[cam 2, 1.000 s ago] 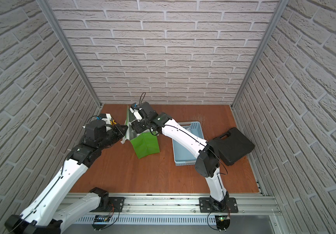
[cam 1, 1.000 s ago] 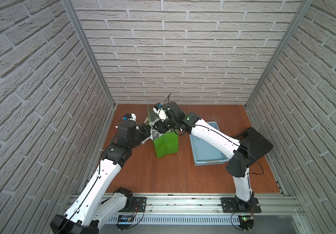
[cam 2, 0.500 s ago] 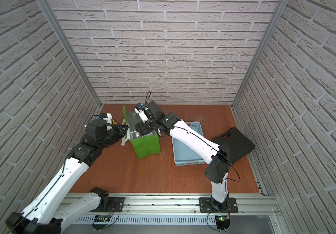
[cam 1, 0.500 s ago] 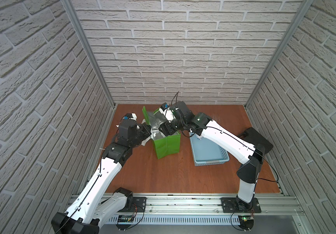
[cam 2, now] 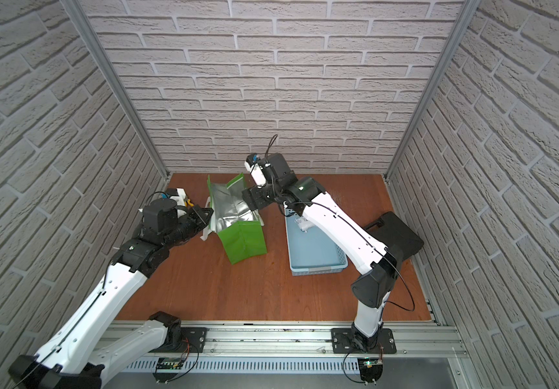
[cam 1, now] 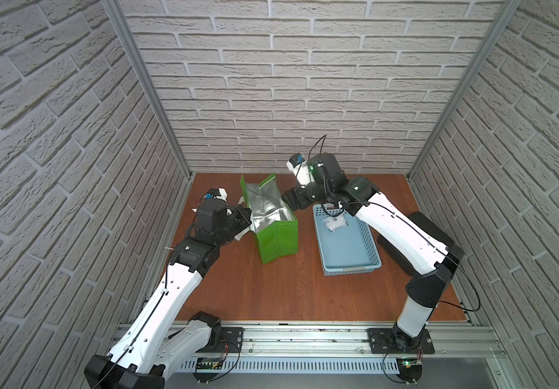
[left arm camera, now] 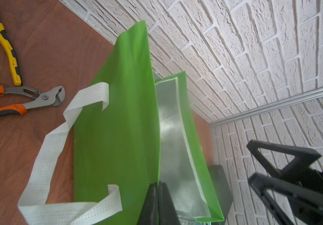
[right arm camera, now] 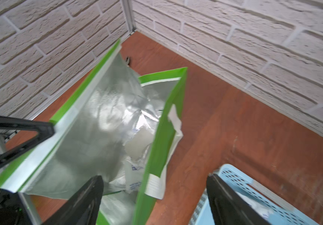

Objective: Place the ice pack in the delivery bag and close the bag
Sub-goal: Pick up the ice pack from the bin.

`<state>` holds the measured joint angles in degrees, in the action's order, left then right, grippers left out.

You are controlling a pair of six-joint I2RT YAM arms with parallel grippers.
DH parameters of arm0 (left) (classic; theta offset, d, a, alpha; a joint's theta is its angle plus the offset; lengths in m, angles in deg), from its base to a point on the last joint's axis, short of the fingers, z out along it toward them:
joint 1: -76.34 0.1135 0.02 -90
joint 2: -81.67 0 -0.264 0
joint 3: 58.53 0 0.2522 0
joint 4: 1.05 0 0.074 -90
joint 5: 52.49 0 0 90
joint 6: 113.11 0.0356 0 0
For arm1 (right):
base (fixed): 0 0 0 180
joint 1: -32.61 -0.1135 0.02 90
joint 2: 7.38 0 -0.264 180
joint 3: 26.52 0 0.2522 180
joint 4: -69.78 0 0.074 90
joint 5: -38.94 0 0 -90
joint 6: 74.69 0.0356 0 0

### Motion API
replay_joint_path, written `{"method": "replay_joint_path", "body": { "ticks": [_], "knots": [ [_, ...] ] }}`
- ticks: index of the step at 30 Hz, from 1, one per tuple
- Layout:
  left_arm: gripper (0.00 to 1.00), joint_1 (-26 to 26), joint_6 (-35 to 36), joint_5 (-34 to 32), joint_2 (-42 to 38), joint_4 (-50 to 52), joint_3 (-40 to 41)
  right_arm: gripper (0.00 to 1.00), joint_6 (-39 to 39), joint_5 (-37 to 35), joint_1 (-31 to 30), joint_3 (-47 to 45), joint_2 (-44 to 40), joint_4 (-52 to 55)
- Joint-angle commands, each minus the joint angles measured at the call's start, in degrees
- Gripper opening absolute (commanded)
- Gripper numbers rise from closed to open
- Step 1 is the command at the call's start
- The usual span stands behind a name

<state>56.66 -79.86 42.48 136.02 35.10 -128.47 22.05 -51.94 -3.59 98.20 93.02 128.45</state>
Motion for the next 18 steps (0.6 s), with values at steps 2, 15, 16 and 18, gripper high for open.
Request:
{"method": "replay_joint_path", "body": {
  "ticks": [2,15,16,18],
  "knots": [
    [0.0,-0.35,1.12,-1.0,-1.51,-1.66,-0.5,0.88,3.75,-2.03,6.09,-10.52,-3.82,-5.62],
    [0.0,-0.32,1.48,-1.53,-2.8,-0.92,0.7,0.93,27.0,-12.88,15.94,-37.22,-1.49,-24.79],
    [0.0,-0.28,1.43,-1.48,-2.7,-0.86,0.72,0.93,29.43,-14.05,15.97,-37.84,-0.62,-25.37],
    [0.0,-0.35,1.41,-1.45,-2.81,-0.81,0.79,0.93,32.46,-15.31,15.99,-38.12,1.11,-25.86]
  ]
}}
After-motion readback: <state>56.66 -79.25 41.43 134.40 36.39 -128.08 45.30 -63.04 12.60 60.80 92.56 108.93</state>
